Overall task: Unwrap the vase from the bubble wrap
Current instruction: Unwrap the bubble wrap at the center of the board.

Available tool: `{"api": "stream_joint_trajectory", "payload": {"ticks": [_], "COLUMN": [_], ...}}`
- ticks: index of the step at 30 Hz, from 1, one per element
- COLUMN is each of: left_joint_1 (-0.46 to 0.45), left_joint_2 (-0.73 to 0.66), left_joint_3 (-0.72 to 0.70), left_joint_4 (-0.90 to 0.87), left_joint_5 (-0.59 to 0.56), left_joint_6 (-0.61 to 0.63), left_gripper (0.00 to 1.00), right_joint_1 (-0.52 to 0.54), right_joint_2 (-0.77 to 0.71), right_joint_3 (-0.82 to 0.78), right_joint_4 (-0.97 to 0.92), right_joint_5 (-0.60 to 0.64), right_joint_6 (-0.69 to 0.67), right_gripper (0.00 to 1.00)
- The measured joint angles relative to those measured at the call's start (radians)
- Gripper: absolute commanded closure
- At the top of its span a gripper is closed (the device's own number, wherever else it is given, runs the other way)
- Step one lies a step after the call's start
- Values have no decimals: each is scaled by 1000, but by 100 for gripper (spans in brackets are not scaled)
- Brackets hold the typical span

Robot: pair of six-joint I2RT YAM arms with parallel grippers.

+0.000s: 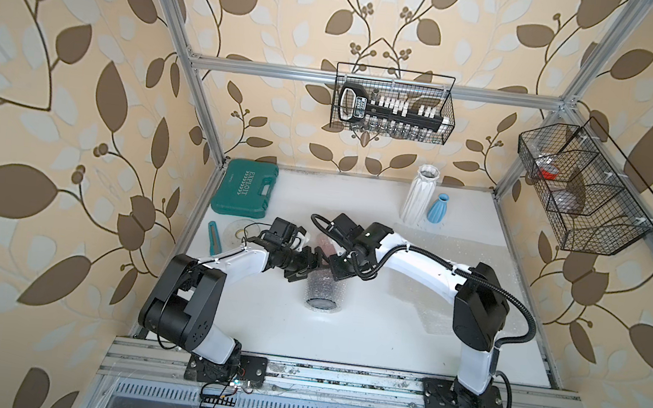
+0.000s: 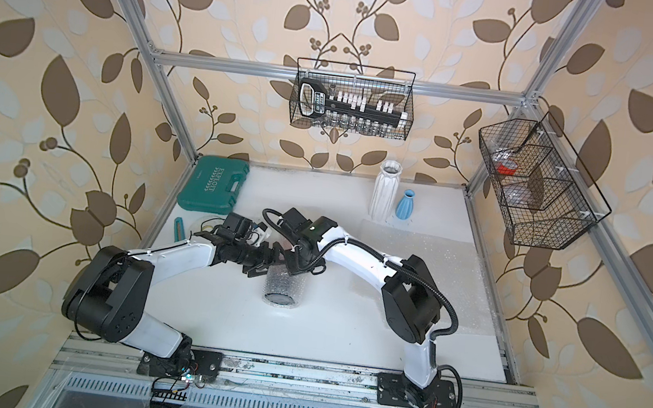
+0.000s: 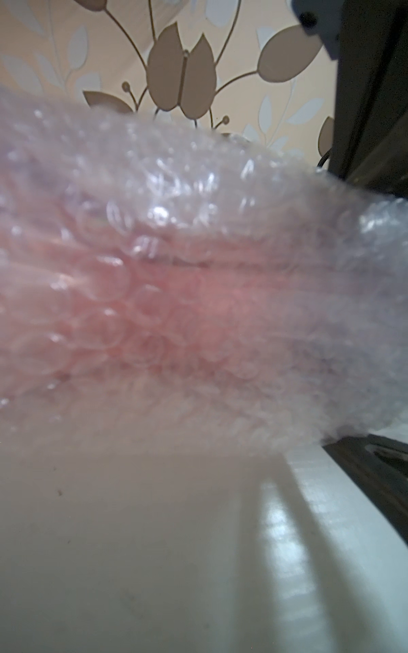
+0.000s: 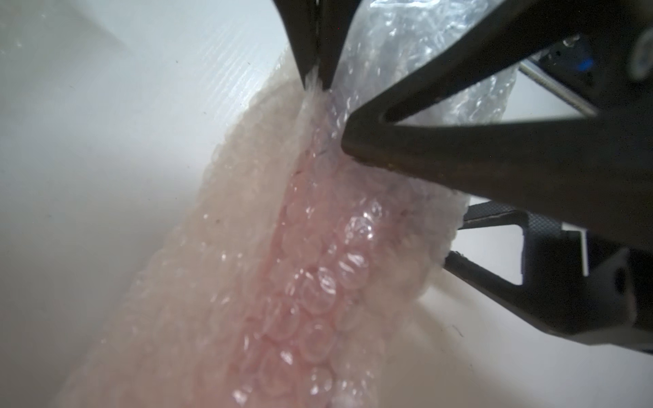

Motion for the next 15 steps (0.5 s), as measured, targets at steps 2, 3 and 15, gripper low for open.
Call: {"api": "stream_joint_trajectory", "payload": {"ticks": [2,3,15], "left_joint_1": [0,0,-1], "left_joint_2": [0,0,-4], "left_joint_3": [0,0,0], "left_joint_4": [0,0,-5], "left_joint_5": [-1,-2,-16], "left_joint_6": [2,2,13], "left_gripper": [9,9,10], "right_joint_1": [-13,-18,-33], "right_joint_2": [-9,-14,-69], "right_joint_3": [-18,-26,-76], "right_joint_4": [18,26,61], "right_joint_5": [-34,-48,-108], "right_joint_6": [-22,-33,-114], "right_gripper": [100,100,100]}}
